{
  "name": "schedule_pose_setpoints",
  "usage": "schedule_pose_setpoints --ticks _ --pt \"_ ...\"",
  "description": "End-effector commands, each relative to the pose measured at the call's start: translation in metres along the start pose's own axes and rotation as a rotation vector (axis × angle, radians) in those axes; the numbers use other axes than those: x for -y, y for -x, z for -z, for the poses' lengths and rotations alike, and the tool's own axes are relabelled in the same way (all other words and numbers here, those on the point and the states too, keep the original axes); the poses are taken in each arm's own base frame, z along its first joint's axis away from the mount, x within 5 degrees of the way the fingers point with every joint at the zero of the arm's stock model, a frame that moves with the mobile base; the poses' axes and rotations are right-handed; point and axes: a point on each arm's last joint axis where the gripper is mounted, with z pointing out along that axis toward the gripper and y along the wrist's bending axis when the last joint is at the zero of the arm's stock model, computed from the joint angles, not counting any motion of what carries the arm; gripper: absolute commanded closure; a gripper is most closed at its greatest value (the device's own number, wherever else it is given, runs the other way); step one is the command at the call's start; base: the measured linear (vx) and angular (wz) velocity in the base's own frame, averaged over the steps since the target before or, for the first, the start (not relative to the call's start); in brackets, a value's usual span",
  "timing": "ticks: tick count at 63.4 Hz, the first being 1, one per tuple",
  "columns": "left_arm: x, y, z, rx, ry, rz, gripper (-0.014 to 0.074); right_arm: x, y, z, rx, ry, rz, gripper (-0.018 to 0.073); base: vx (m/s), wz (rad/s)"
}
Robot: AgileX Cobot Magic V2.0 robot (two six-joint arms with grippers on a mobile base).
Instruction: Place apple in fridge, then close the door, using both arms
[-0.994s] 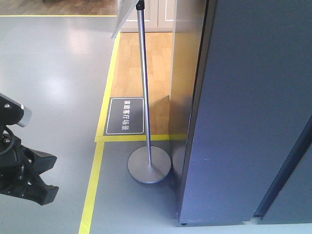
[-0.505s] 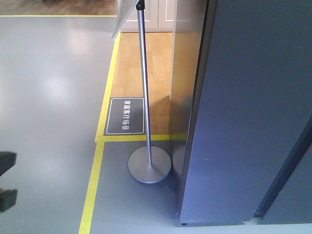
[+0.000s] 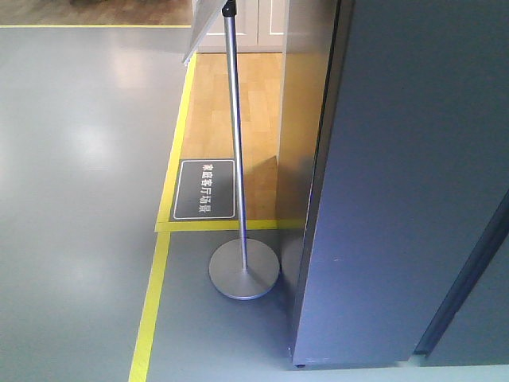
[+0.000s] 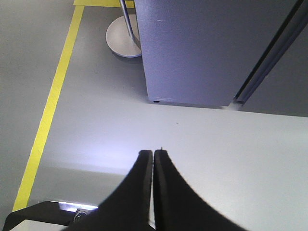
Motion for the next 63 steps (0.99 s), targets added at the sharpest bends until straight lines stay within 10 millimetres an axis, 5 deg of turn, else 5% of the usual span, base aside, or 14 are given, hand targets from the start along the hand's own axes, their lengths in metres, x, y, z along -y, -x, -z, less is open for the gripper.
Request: schedule_pose_setpoints --ticks 1,28,63 --pt "-0.0023 0.0022 0.0035 0.130 0.016 0.002 0.0603 -0.0001 0.0098 0.0042 0.062 0.000 0.007 0.0563 0.00 0.00" --pt "-0.0026 0.0058 0.0093 0.200 0.040 -0.178 0.0603 -0.0004 0.0097 0.0043 0.063 0.003 0.005 0.0563 0.00 0.00" --pt "-0.0024 0.0069 0.0095 0.216 0.035 -0.148 0.0603 -0.0010 0.0097 0.0044 0.063 0.009 0.002 0.0563 0.00 0.00"
